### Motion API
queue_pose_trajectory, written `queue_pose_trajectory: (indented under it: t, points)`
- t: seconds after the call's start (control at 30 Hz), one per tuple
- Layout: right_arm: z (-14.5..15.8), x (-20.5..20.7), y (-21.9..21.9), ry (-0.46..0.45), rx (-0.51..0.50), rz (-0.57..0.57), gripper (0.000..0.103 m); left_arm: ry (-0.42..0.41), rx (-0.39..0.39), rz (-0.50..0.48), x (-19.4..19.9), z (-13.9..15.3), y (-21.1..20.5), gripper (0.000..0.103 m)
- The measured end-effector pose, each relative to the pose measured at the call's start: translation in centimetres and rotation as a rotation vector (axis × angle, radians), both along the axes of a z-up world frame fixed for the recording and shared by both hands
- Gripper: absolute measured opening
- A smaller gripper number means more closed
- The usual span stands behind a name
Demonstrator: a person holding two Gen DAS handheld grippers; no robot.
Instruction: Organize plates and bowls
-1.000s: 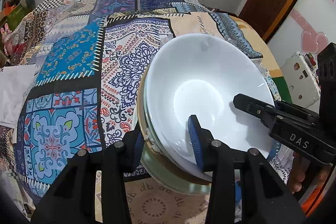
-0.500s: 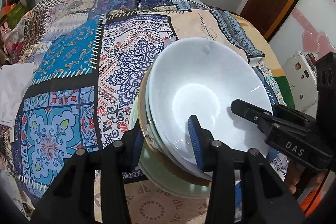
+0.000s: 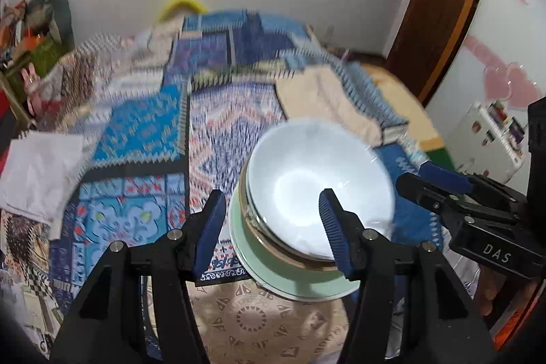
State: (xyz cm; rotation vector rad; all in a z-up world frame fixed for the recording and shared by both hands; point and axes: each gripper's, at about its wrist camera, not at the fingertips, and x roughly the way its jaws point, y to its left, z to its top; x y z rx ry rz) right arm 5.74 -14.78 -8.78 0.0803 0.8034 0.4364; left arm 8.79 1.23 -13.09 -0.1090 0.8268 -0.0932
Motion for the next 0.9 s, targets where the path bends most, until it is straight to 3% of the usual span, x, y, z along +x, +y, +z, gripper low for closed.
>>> queue_pose_trajectory:
  t: [0.3, 0.6, 0.63, 0.67, 0.9]
  points:
    - [6.5, -4.4, -0.4, -0.202, 0.052, 0.001, 0.058, -0.276, 0.026, 0.008, -6.2, 8.1, -0.6, 0.057]
    - [10.4, -7.9, -1.2, -0.383, 0.079, -0.007, 0.081, -0.430, 0.025, 0.024, -10.2, 12.0, -0.8, 0.076]
    - [10.7, -8.2, -1.3, -0.401, 0.083, -0.013, 0.084, -0.438, 0.026, 0.026, -10.4, 12.2, -0.8, 0.084]
    - [10.8, -8.3, -1.3, -0.413, 0.084, -0.015, 0.085, -0.457, 0.031, 0.035, -10.7, 12.4, -0.9, 0.091]
    - [11.1, -8.6, -1.5, -0.439, 0.103, -0.026, 0.098, -0.551, 0.079, 0.055, -12.7, 13.3, -1.5, 0.102]
